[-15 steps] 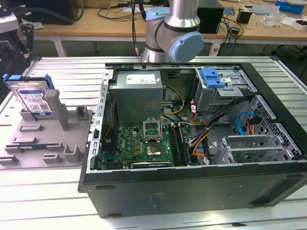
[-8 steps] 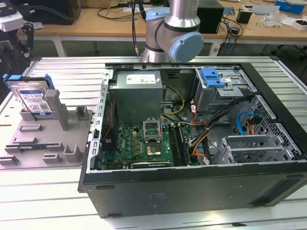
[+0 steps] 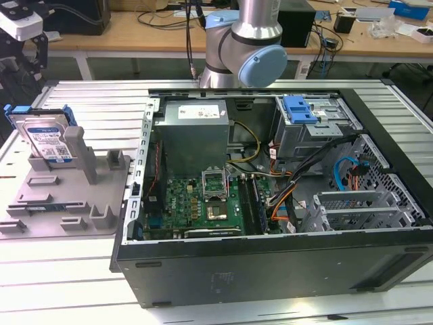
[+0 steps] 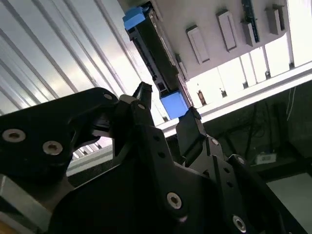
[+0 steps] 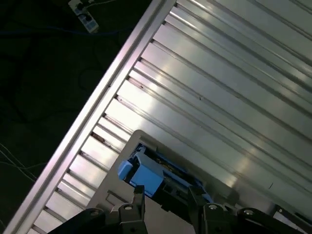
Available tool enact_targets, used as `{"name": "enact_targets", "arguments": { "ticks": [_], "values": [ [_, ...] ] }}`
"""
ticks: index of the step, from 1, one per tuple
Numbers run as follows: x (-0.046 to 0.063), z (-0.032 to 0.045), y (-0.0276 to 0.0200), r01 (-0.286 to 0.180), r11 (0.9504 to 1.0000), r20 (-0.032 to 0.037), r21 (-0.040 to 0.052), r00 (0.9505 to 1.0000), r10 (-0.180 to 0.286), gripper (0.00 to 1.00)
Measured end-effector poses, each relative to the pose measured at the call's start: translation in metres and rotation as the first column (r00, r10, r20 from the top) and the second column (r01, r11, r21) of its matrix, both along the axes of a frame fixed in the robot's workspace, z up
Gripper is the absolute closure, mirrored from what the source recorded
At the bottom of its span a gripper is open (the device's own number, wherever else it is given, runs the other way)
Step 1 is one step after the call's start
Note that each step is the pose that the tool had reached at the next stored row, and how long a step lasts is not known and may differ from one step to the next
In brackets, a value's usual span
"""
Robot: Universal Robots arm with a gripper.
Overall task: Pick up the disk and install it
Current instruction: 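Pick up the disk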
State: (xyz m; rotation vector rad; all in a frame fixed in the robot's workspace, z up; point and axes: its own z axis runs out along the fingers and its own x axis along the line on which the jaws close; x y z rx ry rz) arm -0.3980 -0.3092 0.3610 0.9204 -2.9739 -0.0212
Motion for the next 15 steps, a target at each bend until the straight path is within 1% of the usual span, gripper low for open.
{"name": "enact_targets", "arguments": {
  "ticks": [2, 4, 5, 6, 7, 8, 9, 10, 11, 12, 13, 15],
  "values": [
    [0.0, 0.0, 0.0, -0.037, 0.9993, -0.0001, 0.0, 0.9993, 0.037, 0.52],
    [0.0, 0.0, 0.0, -0.094, 0.9956, -0.0001, 0.0, 0.9956, 0.094, 0.52],
    [0.0, 0.0, 0.0, -0.133, 0.9911, 0.0, 0.0, 0.9911, 0.133, 0.52],
    [0.0, 0.0, 0.0, -0.152, 0.9884, -0.0001, 0.0, 0.9884, 0.152, 0.52],
    [0.0, 0.0, 0.0, -0.18, 0.9837, 0.0, 0.0, 0.9837, 0.18, 0.52],
    [0.0, 0.0, 0.0, -0.223, 0.9748, -0.0001, 0.0, 0.9748, 0.223, 0.52],
    [0.0, 0.0, 0.0, -0.248, 0.9689, 0.0, -0.0001, 0.9689, 0.248, 0.52],
    [0.0, 0.0, 0.0, -0.265, 0.9644, -0.0001, 0.0, 0.9644, 0.265, 0.52],
    [-0.0001, 0.0, 0.0, -0.3, 0.954, -0.0001, -0.0002, 0.954, 0.3, 0.52],
    [-0.0001, 0.0, 0.0, -0.325, 0.9456, -0.0002, -0.0004, 0.9456, 0.325, 0.52],
    [-0.0002, 0.0, 0.0, -0.342, 0.9398, -0.0002, -0.0005, 0.9398, 0.342, 0.52],
    [-0.0003, 0.0001, 0.0, -0.377, 0.9262, -0.0003, -0.0005, 0.9262, 0.377, 0.52]
  ]
}}
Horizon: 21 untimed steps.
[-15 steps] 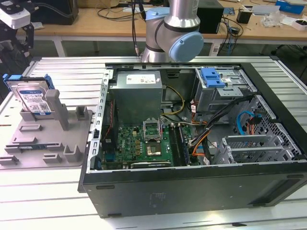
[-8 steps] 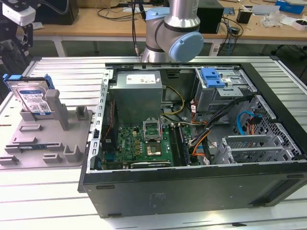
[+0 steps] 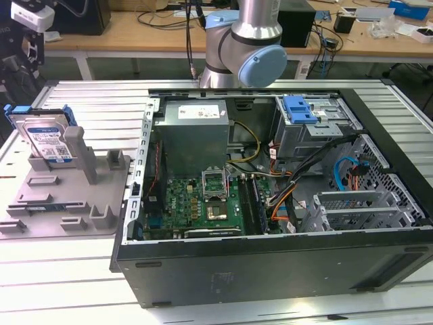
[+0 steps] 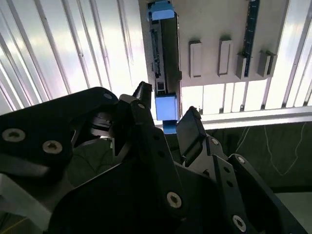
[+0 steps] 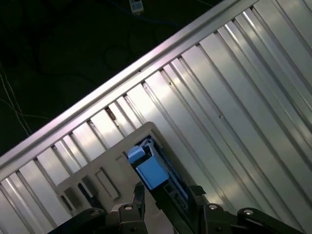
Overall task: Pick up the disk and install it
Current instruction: 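Pick up the disk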
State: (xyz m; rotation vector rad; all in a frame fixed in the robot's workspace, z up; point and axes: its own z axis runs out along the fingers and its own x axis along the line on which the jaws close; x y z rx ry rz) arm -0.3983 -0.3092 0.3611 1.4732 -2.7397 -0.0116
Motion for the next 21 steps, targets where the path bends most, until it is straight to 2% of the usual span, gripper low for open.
{"name": "enact_targets", "arguments": {
  "ticks": [5, 11, 12, 14, 19, 21],
  "values": [
    [-0.0004, -0.0001, 0.0, -0.08, 0.9968, 0.0002, -0.0002, 0.9968, 0.08, 0.52],
    [-0.0022, -0.0001, 0.0, -0.165, 0.9863, -0.0002, -0.0027, 0.9863, 0.165, 0.52],
    [-0.0029, -0.0002, 0.0, -0.182, 0.9833, -0.0003, -0.0032, 0.9833, 0.182, 0.52],
    [-0.0033, -0.0003, 0.0, -0.192, 0.9814, -0.0004, -0.0033, 0.9814, 0.192, 0.52],
    [-0.0033, -0.0003, 0.0, -0.194, 0.981, -0.0003, -0.0034, 0.981, 0.194, 0.52],
    [-0.0033, -0.0003, 0.0, -0.206, 0.9786, 0.0005, -0.0036, 0.9786, 0.206, 0.52]
  ]
}}
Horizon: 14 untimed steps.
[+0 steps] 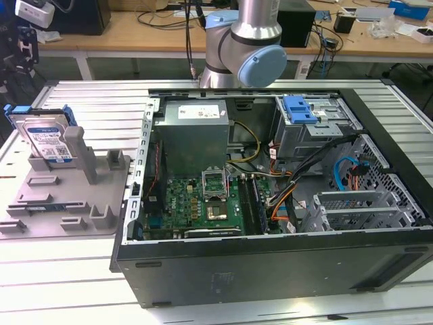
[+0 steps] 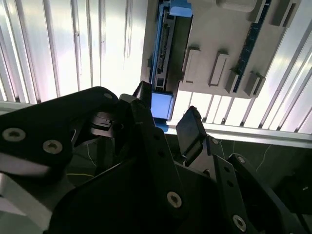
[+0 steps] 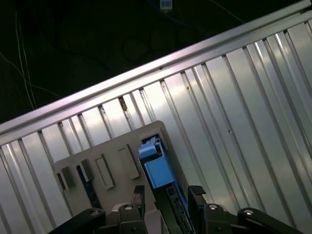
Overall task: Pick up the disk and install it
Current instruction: 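Pick up the disk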
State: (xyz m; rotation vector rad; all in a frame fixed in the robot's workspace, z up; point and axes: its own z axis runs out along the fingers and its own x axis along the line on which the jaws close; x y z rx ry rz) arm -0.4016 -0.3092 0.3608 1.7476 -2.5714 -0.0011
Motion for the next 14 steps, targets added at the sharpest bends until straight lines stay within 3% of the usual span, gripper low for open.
{"name": "enact_targets", "arguments": {
  "ticks": [3, 9, 12, 14],
  "values": [
    [0.0, -0.0001, 0.0, -0.066, 0.9978, 0.0013, 0.0, 0.9978, 0.066, 0.52],
    [0.0, -0.0019, 0.0, -0.174, 0.9848, 0.0074, -0.0008, 0.9848, 0.174, 0.52],
    [0.0, -0.0025, 0.0, -0.211, 0.9775, 0.0102, -0.0014, 0.9774, 0.211, 0.52],
    [0.0, -0.0032, 0.0, -0.249, 0.9685, 0.0118, -0.0018, 0.9684, 0.249, 0.52]
  ]
}}
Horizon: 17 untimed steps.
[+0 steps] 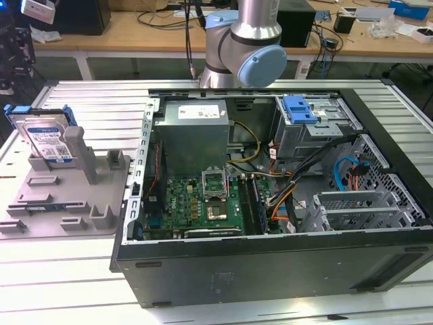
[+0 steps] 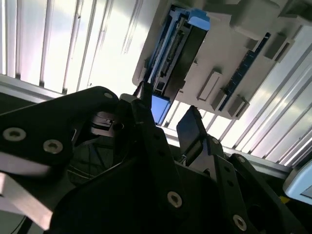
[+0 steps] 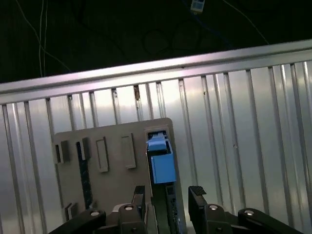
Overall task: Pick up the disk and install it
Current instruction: 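Pick up the disk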
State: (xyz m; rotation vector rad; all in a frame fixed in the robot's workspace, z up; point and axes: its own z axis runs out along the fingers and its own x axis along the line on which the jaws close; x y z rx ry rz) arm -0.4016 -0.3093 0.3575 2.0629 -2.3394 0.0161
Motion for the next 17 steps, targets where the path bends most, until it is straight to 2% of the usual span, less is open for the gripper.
{"name": "enact_targets", "arguments": {
  "ticks": [4, 8, 17],
  "values": [
    [-0.0002, -0.0003, 0.0001, -0.024, 0.9997, 0.0006, -0.0003, 0.9997, 0.024, 0.52],
    [-0.0007, -0.0003, 0.0001, -0.027, 0.9996, 0.0003, -0.0012, 0.9996, 0.027, 0.52],
    [-0.0095, -0.004, 0.0001, -0.028, 0.9996, 0.0005, -0.0026, 0.9996, 0.028, 0.52]
  ]
}}
